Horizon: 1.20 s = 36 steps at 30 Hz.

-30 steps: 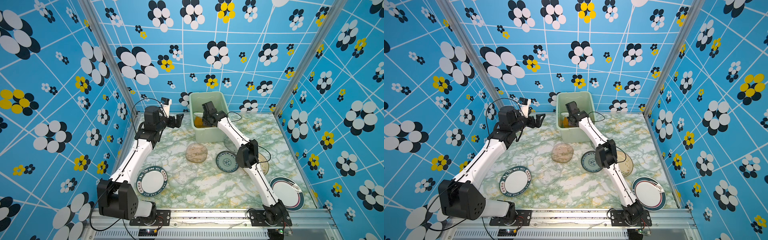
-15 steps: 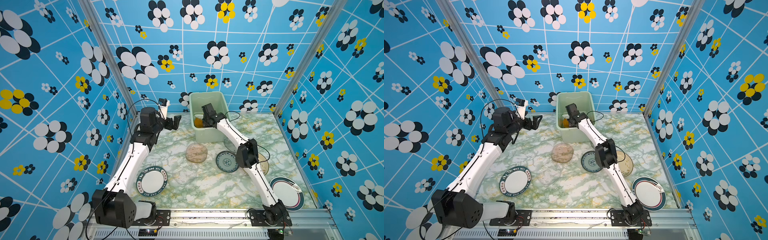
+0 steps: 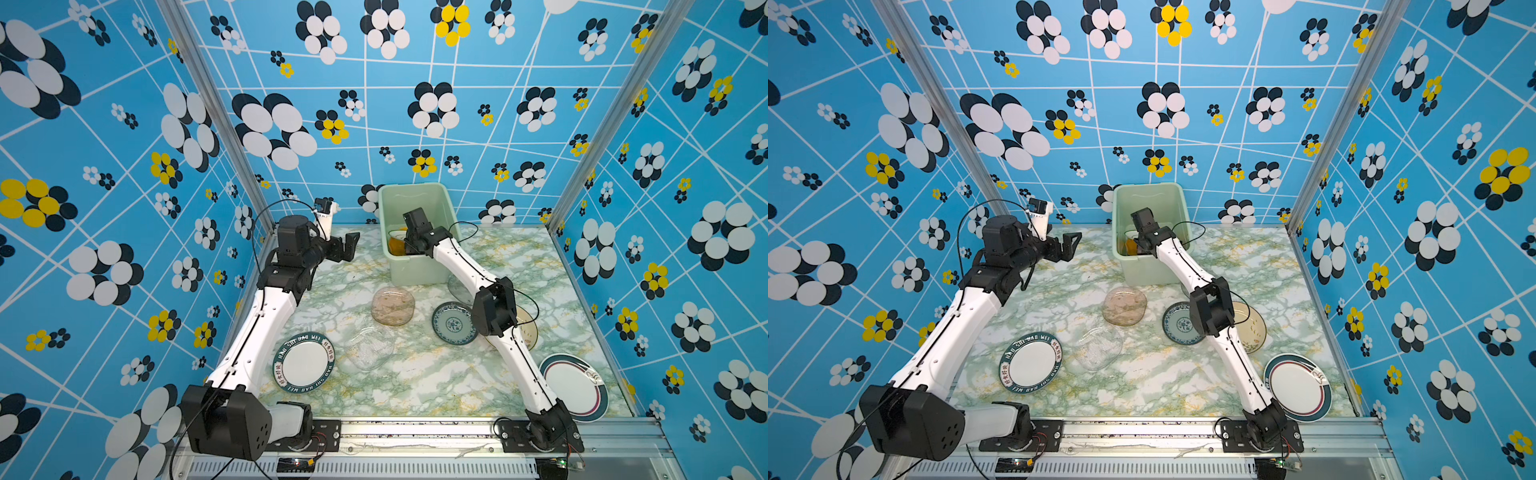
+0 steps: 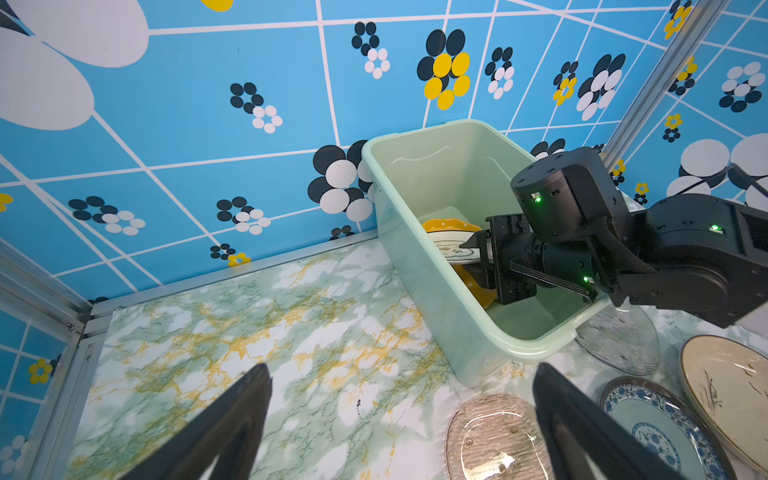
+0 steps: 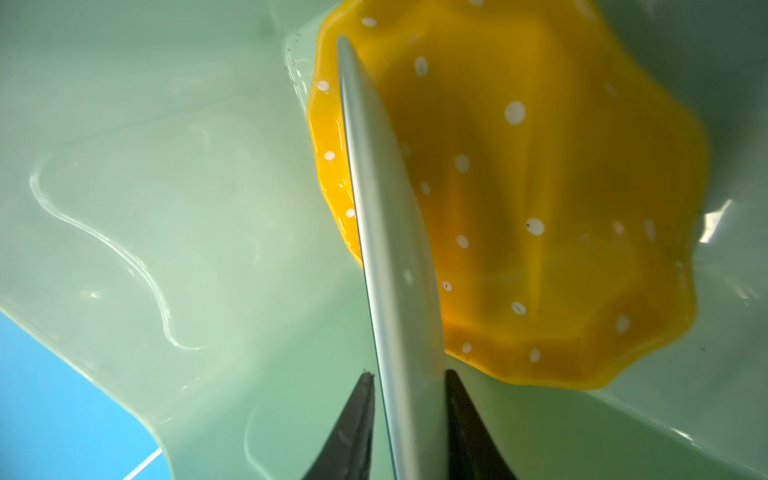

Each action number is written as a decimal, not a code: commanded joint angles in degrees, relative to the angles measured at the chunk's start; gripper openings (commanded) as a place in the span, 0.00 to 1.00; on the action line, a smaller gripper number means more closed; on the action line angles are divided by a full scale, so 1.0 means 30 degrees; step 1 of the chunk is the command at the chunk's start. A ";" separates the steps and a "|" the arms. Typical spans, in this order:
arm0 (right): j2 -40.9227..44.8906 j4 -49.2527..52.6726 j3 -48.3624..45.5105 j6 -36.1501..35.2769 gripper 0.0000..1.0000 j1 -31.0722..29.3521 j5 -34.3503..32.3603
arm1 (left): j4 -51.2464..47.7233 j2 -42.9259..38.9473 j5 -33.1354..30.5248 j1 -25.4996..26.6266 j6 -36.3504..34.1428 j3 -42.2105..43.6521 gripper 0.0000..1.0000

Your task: Place the plates into the plastic bin on the countertop

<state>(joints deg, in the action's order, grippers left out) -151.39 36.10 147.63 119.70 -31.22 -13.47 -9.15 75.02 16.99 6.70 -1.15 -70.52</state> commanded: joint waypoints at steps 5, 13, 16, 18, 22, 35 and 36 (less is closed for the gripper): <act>-0.0187 -0.0357 -0.0305 0.3822 0.33 -0.0051 -0.0467 | -0.0813 0.0178 -0.0270 -0.0182 0.0126 -0.0618 0.99; -0.0582 -0.0309 -0.0333 0.4640 0.43 0.0005 -0.0189 | -0.1256 0.1042 -0.0234 -0.0182 0.0250 -0.1513 0.99; -0.0729 -0.0249 -0.0316 0.4799 0.47 0.0081 -0.0021 | -0.1510 0.1414 -0.0186 -0.0182 0.0351 -0.1915 0.99; -0.0761 -0.0189 -0.0370 0.4938 0.48 0.0095 -0.0037 | -0.1638 0.1588 -0.0256 -0.0182 0.0409 -0.2141 0.99; -0.0915 -0.0078 -0.0348 0.5206 0.53 0.0169 0.0167 | -0.1467 0.1766 -0.0786 -0.0239 0.0819 -0.2388 0.99; -0.1267 -0.0245 -0.0368 0.5963 0.68 0.0388 0.0302 | -0.1697 0.2675 -0.1151 -0.0402 0.1042 -0.3510 0.99; -0.1300 -0.0291 -0.0379 0.5995 0.68 0.0417 0.0293 | -0.1697 0.2728 -0.1162 -0.0388 0.1027 -0.3576 0.99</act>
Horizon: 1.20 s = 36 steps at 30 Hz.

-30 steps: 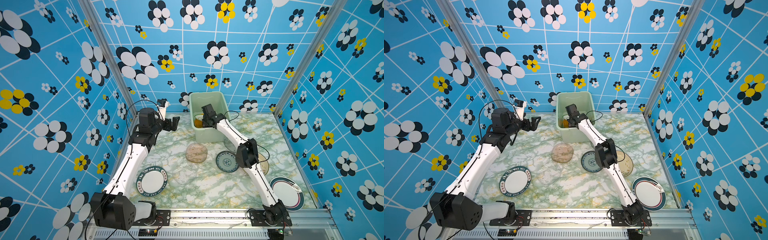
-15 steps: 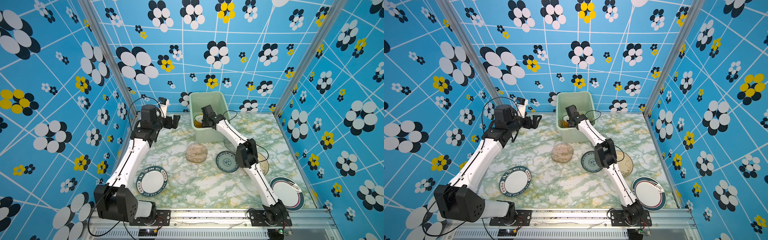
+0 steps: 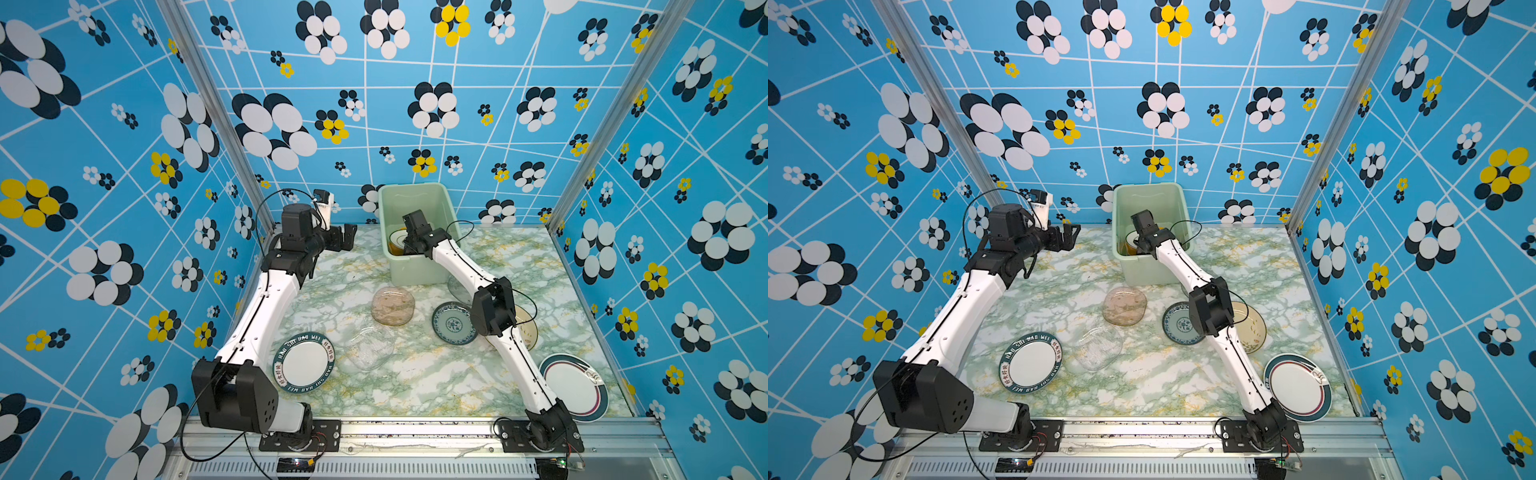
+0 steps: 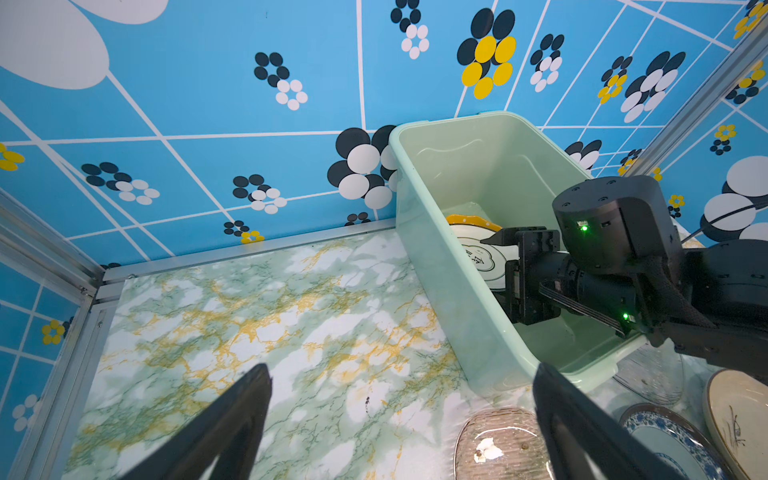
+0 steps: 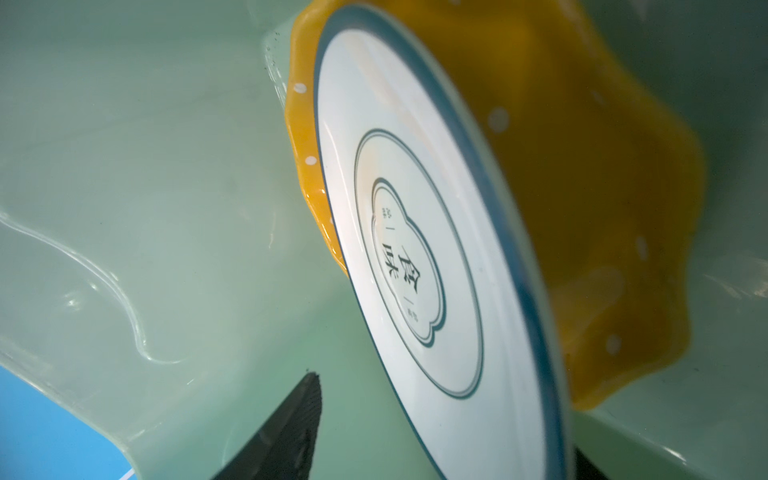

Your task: Place the plates into the plastic bin on the countertop

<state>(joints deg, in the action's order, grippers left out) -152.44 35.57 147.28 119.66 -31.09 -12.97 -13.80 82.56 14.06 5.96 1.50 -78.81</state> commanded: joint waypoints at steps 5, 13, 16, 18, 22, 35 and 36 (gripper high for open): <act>-0.1030 -0.0505 -0.0395 0.6198 0.76 0.0459 0.0184 | -0.0014 0.0367 -0.0478 -0.0140 -0.0067 -0.0948 0.99; -0.1300 -0.0934 -0.0376 0.6656 0.80 0.0761 0.0386 | -0.0158 0.0656 -0.0890 -0.0170 -0.0264 -0.1414 0.99; -0.1496 -0.1089 -0.0300 0.7024 0.80 0.0853 0.0515 | -0.0204 0.0574 -0.1044 -0.0198 -0.0349 -0.1448 0.99; -0.1689 -0.0734 0.0085 0.7076 0.80 0.0933 0.0838 | -0.0248 0.0589 -0.1105 -0.0215 -0.0382 -0.1530 0.99; -0.1792 -0.0516 0.0243 0.7200 0.80 0.1016 0.0854 | -0.0350 0.0675 -0.1141 -0.0228 -0.0440 -0.1794 0.99; -0.2151 0.0253 0.1377 0.6968 0.84 0.1310 0.3169 | -0.0784 0.0519 -0.1311 -0.0213 -0.0616 -0.2219 0.99; -0.2113 0.0479 0.1489 0.6907 0.84 0.1312 0.3454 | -0.0844 0.0547 -0.1319 -0.0200 -0.0616 -0.2288 0.99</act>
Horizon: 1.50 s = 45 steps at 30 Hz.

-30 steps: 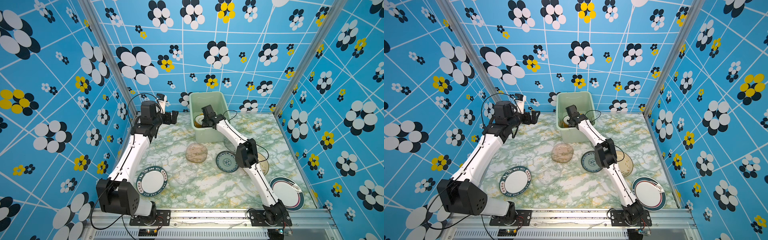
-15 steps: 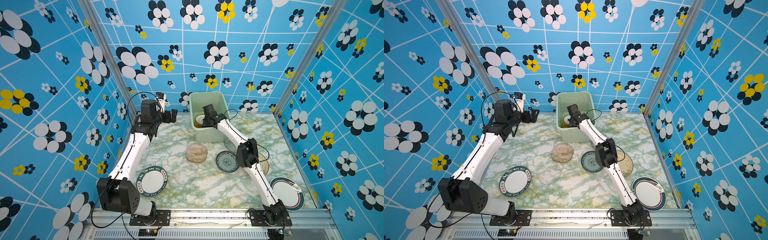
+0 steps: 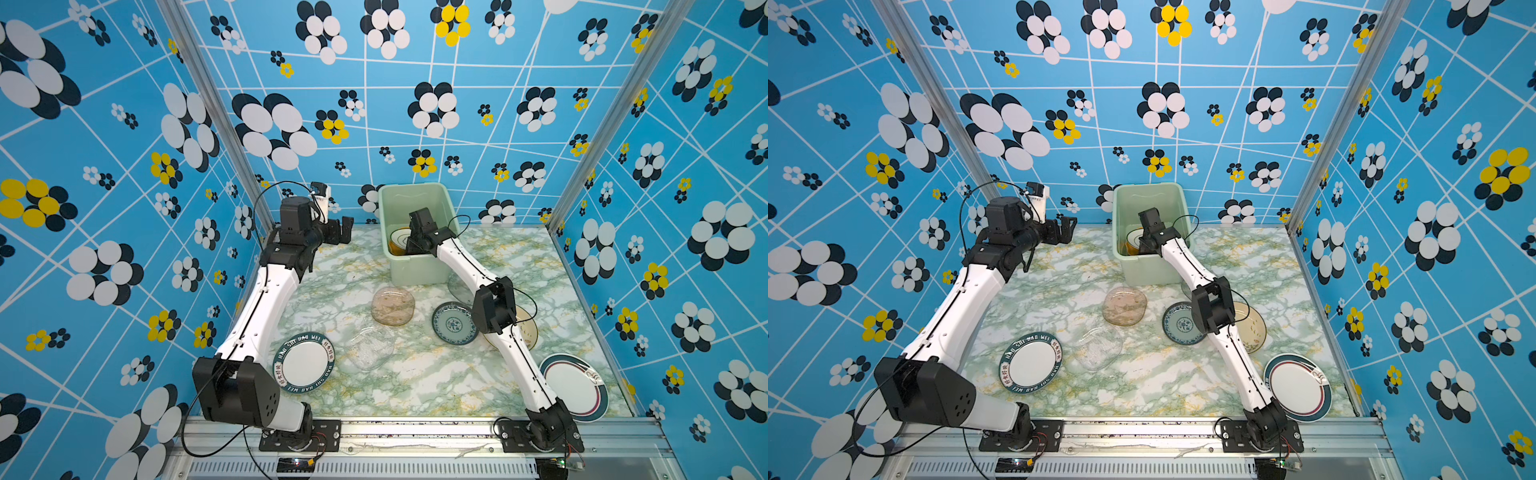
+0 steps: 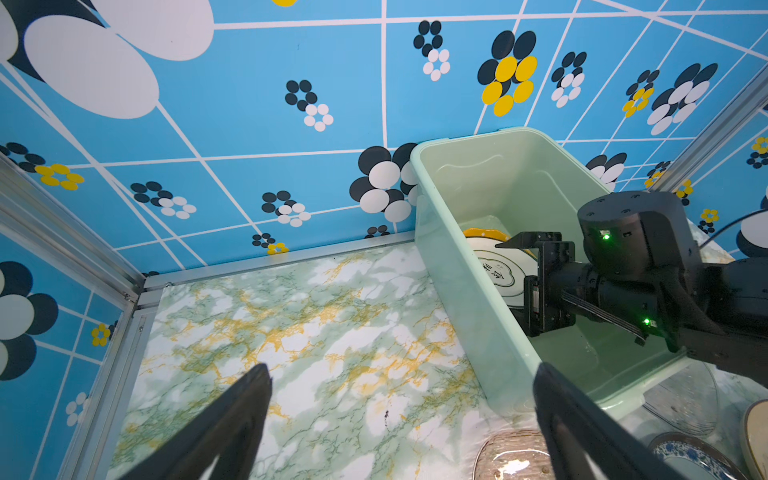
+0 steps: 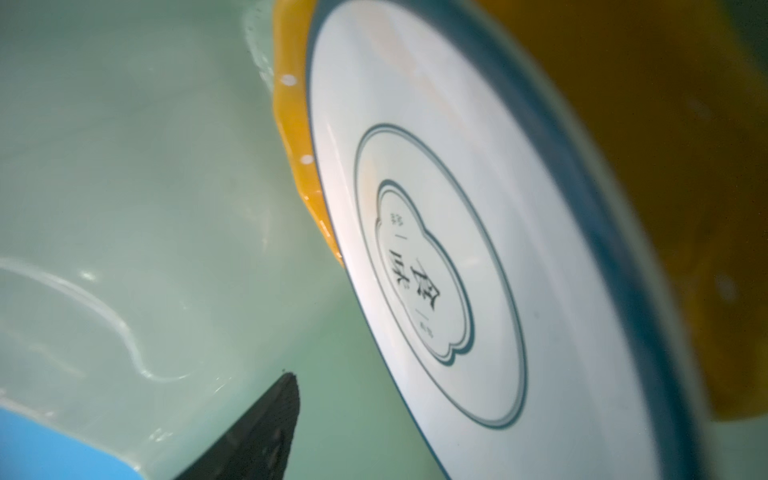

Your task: Place the plates into the plastic bin on the countertop

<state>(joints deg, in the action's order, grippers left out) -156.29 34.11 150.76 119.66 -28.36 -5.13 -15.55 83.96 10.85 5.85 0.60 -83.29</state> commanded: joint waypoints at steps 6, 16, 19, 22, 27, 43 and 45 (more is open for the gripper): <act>-0.0559 0.1425 0.0435 0.6616 0.84 0.0512 0.1472 | -0.0609 0.0198 -0.0161 -0.0160 -0.0244 -0.1124 0.99; -0.0145 0.0975 0.0596 0.6491 0.90 0.0590 0.1897 | -0.0749 0.0001 -0.0288 -0.0111 -0.0414 -0.1241 0.99; 0.0034 0.1009 0.0585 0.6419 0.99 0.0591 0.2157 | -0.0788 -0.0134 -0.0510 -0.0076 -0.0606 -0.1327 0.99; 0.0183 0.1053 0.0613 0.6317 0.99 0.0583 0.2394 | -0.0851 -0.0298 -0.0781 -0.0074 -0.0808 -0.1366 0.99; 0.0248 0.1077 0.0969 0.6178 0.99 0.0591 0.2934 | -0.1031 -0.0500 -0.1149 0.0010 -0.1017 -0.1388 0.99; 0.1657 0.0874 0.1141 0.5032 0.99 0.0467 0.3918 | -0.0888 -0.0976 -0.1885 0.0475 -0.1168 -0.1001 0.99; 0.1830 0.0856 0.1134 0.4944 0.99 0.0455 0.4022 | -0.0767 -0.0976 -0.2001 0.0595 -0.1167 -0.0905 0.99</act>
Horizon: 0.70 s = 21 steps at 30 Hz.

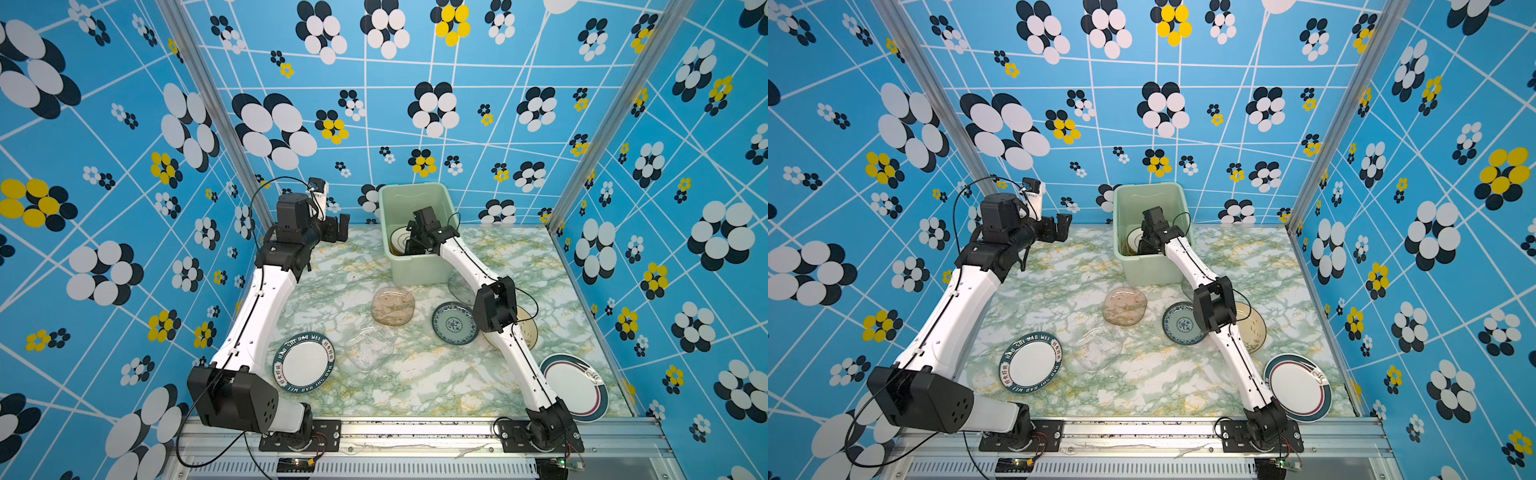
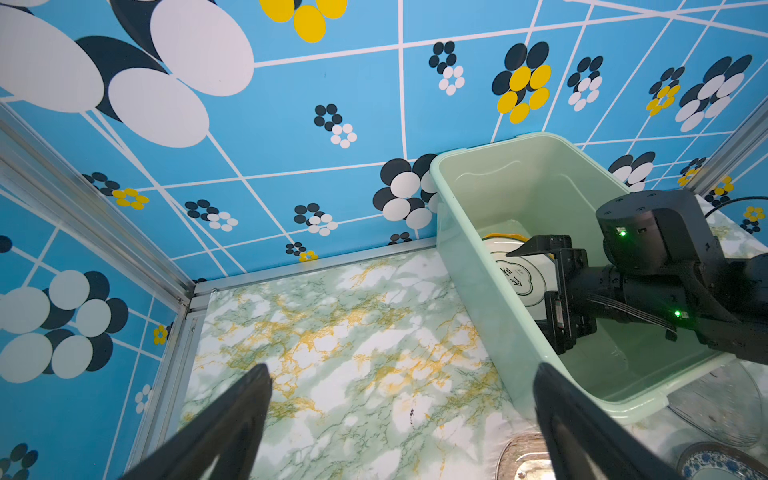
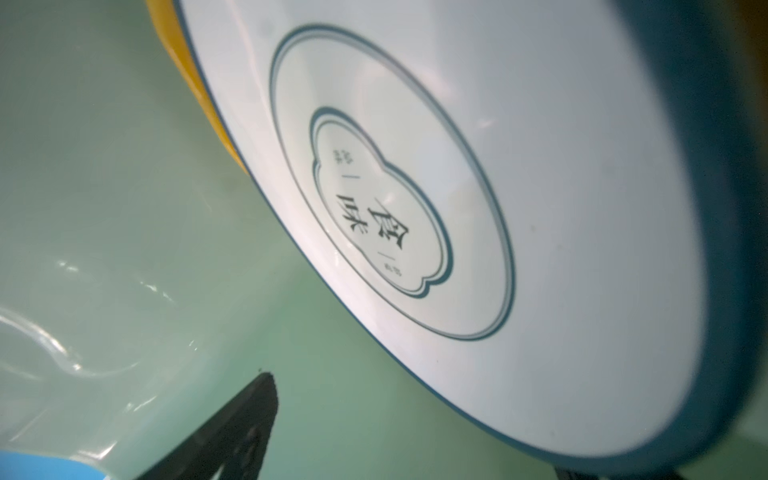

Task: Place the plates into the plastic bin on the countertop
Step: 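Open the right gripper to release the white plate in the bin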

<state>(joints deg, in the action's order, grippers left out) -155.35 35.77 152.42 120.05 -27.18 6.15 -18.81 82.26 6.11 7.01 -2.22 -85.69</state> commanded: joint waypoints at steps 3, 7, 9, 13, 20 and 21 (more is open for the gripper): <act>0.1668 0.0156 0.0580 0.4771 0.99 0.0066 0.0431 | 0.0519 -0.0408 -0.0570 0.0402 -0.0198 0.0021 0.99; 0.1938 0.0148 0.0580 0.4662 0.99 0.0066 0.0715 | 0.0586 -0.0404 -0.0891 0.0702 -0.0198 0.0014 0.99; 0.2114 0.0120 0.0580 0.4555 0.99 0.0066 0.0820 | 0.0587 -0.0465 -0.1089 0.0865 -0.0198 0.0002 0.99; 0.2465 -0.0078 0.0580 0.4427 1.00 0.0067 0.0984 | 0.0644 -0.0620 -0.1410 0.1143 -0.0198 0.0130 0.99; 0.3036 -0.0053 0.0492 0.3896 1.00 0.0154 0.1186 | 0.1163 -0.1046 -0.1853 0.1375 -0.0136 0.0864 0.99; 0.3035 -0.0111 0.0507 0.3845 0.99 0.0163 0.1226 | 0.1278 -0.1110 -0.1938 0.1397 -0.0139 0.0986 0.99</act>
<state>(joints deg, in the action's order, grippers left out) -149.36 35.48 152.75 120.05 -27.18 8.82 -16.93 80.64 1.87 10.81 -2.22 -83.96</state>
